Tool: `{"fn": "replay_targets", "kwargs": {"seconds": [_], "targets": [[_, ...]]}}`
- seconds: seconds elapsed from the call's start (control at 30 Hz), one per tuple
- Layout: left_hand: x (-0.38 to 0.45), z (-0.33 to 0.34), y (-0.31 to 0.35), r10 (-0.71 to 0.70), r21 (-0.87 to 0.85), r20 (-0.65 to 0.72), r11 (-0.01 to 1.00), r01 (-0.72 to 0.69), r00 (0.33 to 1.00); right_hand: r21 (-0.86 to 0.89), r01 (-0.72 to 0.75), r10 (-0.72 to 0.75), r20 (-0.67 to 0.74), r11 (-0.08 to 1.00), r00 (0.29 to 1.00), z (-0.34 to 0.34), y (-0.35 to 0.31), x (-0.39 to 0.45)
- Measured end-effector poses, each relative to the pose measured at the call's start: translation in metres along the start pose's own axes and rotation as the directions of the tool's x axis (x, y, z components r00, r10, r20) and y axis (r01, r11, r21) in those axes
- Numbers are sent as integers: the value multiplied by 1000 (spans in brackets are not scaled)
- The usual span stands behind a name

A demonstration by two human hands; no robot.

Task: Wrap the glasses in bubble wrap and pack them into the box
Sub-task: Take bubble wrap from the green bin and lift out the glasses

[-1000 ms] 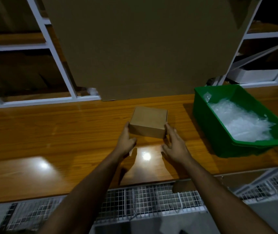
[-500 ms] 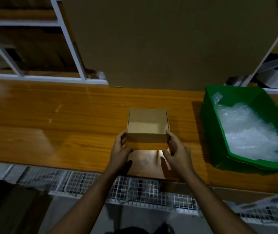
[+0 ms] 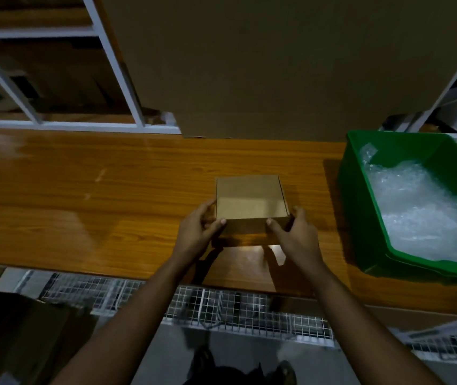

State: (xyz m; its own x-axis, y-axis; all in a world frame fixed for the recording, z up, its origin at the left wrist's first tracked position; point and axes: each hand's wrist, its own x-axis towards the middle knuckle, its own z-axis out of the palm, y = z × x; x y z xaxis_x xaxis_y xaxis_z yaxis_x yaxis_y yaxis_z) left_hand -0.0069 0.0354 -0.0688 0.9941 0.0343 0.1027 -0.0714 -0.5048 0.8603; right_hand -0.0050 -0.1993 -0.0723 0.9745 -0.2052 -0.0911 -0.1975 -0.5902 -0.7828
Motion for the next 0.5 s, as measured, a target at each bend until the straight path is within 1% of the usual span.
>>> {"fn": "replay_targets", "kwargs": {"seconds": [0.07, 0.1, 0.2, 0.27, 0.33, 0.43, 0.5], "targets": [[-4, 4, -3, 25, -46, -62, 999, -28, 998, 11, -20, 20, -11, 1000, 1000, 6, 2, -5], [-5, 6, -4, 25, -79, -101, 996, -33, 995, 45, -47, 48, -31, 998, 998, 8, 2, -6], [-8, 11, 2, -51, -243, -183, 970, 5, 982, 219, -142, 159, -61, 965, 985, 7, -4, -10], [-6, 12, 4, -99, -345, -195, 938, 27, 976, 298, -160, 192, -82, 941, 978, 8, -5, -11], [-2, 13, 1, -123, -404, -158, 913, 49, 980, 372, -176, 226, -95, 911, 970, 12, -3, -10], [-1, 15, 1, -180, -507, -44, 851, 133, 983, 521, -211, 288, -70, 827, 955, 15, -5, -8], [-3, 17, 6, -215, -566, -9, 806, 172, 977, 575, -207, 308, -83, 791, 948, 17, -6, -8]]}}
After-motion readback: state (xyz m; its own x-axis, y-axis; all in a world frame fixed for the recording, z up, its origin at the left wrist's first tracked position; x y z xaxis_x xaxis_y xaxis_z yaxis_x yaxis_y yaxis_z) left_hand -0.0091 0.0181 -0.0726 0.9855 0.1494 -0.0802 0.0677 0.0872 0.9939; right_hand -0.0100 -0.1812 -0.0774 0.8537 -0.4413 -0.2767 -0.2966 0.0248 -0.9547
